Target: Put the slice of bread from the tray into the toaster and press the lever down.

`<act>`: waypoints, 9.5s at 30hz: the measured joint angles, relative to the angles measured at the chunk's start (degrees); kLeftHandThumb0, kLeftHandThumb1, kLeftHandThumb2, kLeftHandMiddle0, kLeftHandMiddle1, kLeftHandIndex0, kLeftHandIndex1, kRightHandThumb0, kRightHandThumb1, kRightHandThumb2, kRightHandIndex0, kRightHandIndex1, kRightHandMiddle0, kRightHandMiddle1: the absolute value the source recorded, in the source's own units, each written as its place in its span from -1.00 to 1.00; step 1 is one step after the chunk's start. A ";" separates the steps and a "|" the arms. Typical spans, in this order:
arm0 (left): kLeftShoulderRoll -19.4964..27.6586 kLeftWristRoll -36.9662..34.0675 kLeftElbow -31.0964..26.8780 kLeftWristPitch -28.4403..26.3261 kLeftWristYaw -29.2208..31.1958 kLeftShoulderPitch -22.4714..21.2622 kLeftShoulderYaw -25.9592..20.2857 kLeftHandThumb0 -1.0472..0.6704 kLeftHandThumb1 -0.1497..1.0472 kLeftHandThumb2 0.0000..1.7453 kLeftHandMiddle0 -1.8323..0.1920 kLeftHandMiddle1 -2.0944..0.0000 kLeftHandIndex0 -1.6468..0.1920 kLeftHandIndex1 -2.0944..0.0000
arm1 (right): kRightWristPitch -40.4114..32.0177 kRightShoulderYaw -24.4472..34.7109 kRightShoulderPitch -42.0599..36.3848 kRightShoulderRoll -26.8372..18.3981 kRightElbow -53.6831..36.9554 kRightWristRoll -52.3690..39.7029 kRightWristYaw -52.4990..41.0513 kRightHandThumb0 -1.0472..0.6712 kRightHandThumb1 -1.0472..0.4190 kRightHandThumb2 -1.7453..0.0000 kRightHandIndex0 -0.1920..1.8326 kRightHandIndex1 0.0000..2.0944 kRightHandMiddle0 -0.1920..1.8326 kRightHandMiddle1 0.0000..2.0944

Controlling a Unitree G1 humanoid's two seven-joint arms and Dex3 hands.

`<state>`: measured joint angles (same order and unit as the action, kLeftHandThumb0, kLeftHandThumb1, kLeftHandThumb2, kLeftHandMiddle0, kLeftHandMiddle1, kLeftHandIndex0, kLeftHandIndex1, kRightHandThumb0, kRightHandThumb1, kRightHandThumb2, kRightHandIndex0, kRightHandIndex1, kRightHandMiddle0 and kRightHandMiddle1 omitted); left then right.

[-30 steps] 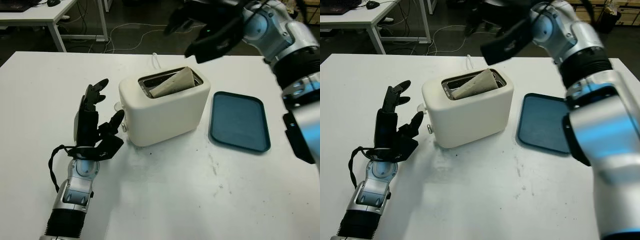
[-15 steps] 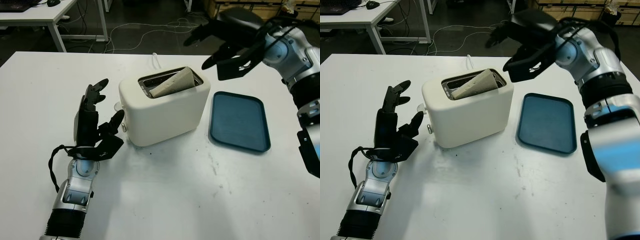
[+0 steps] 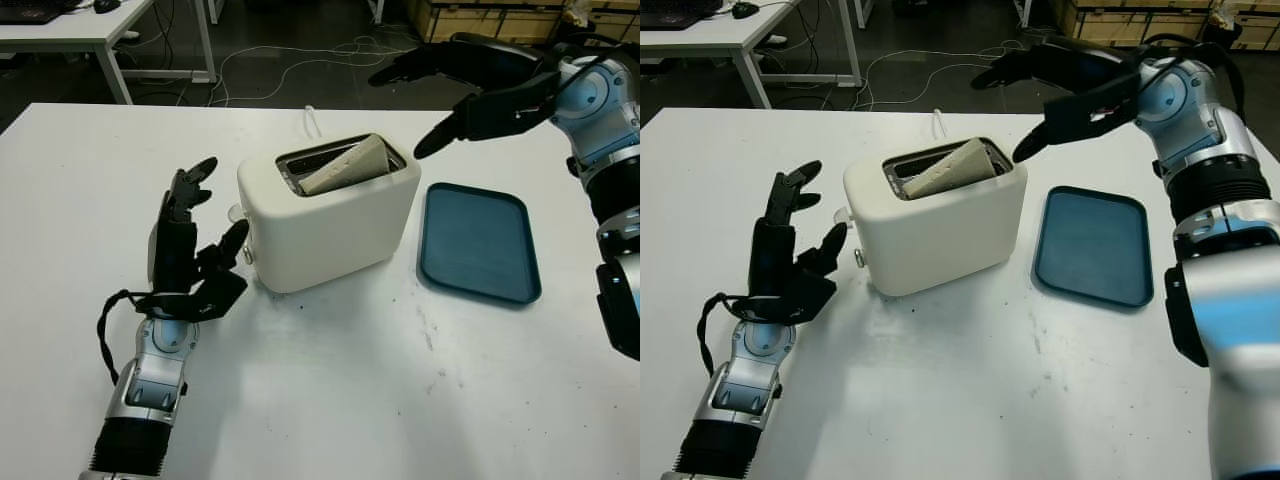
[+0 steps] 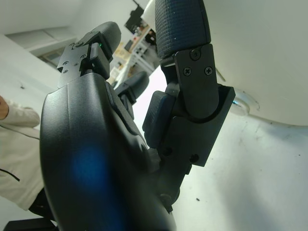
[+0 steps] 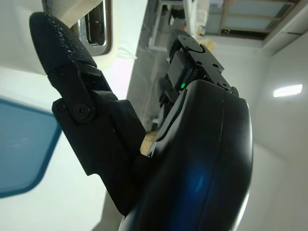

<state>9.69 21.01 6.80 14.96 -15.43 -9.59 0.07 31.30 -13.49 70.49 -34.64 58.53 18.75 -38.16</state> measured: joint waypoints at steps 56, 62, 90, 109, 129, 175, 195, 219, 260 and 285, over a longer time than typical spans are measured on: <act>-0.07 -0.28 0.07 0.04 -0.02 -0.01 0.00 -0.95 0.79 -0.32 0.81 -0.05 0.79 0.38 | 14.85 -8.80 -8.16 3.93 -8.73 17.99 32.13 -0.27 -0.64 1.00 0.04 0.62 0.42 -0.89; -0.06 -0.87 0.07 0.04 -0.02 -0.01 0.01 -0.95 0.79 -0.30 0.81 -0.06 0.79 0.38 | 15.53 -8.35 -8.16 4.32 -6.81 16.91 33.11 -0.20 -0.64 1.00 0.09 0.53 0.43 -0.91; -0.06 -0.96 0.01 0.05 -0.48 0.00 0.06 -0.96 0.79 -0.30 0.81 -0.07 0.79 0.39 | -3.10 4.05 -6.68 10.72 2.10 -2.11 19.85 -0.14 -0.68 1.00 0.26 -0.27 0.42 -0.96; -0.05 -1.00 0.02 0.05 -0.68 0.00 0.04 -0.96 0.79 -0.30 0.81 -0.09 0.79 0.36 | 2.61 -0.93 -7.99 6.62 -2.99 2.95 15.28 -0.24 -0.66 1.00 0.16 -0.23 0.38 -0.98; -0.02 0.00 -0.15 -0.05 -0.63 0.02 0.00 -0.96 0.79 -0.30 0.81 -0.09 0.79 0.38 | 3.09 -8.92 -10.28 -3.25 -21.04 27.11 35.31 -0.42 -0.76 0.99 -0.09 -0.67 0.10 -1.00; 31.67 4.59 0.92 16.58 22.96 -14.38 -2.47 -0.65 0.06 0.57 0.21 -0.62 0.31 -0.50 | -11.95 23.51 -54.72 13.82 -43.19 -28.60 25.40 -0.08 -0.83 0.82 0.00 -0.96 -0.10 -0.99; 33.20 11.47 1.19 17.98 26.32 -16.66 1.99 -0.79 0.30 0.54 0.12 -0.67 0.56 -0.63 | -12.24 24.33 -52.15 14.79 -41.99 -28.47 25.25 -0.03 -0.83 0.81 0.03 -0.98 -0.09 -1.00; 31.93 7.96 -6.56 9.15 28.60 -6.22 1.28 -0.68 0.18 0.79 0.11 -0.67 0.79 -0.67 | -12.65 24.33 -52.03 14.89 -40.74 -27.39 24.87 0.03 -0.83 0.78 0.03 -0.99 -0.09 -1.00; 30.55 9.04 4.10 15.27 25.20 -12.84 6.34 -0.77 0.33 0.57 -0.06 -0.67 0.79 -0.63 | -11.86 24.55 -51.89 15.10 -39.25 -26.93 23.81 0.02 -0.83 0.80 0.05 -0.99 -0.06 -1.00; 29.61 8.48 7.12 16.08 25.22 -13.07 7.17 -0.78 0.30 0.56 -0.15 -0.67 0.79 -0.62 | -11.85 24.71 -51.89 15.26 -39.25 -26.97 23.47 -0.02 -0.83 0.81 0.05 -1.00 -0.07 -1.00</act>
<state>39.30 29.49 13.92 31.04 9.79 -22.66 7.24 19.45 11.23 18.60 -19.38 19.28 -8.22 -14.68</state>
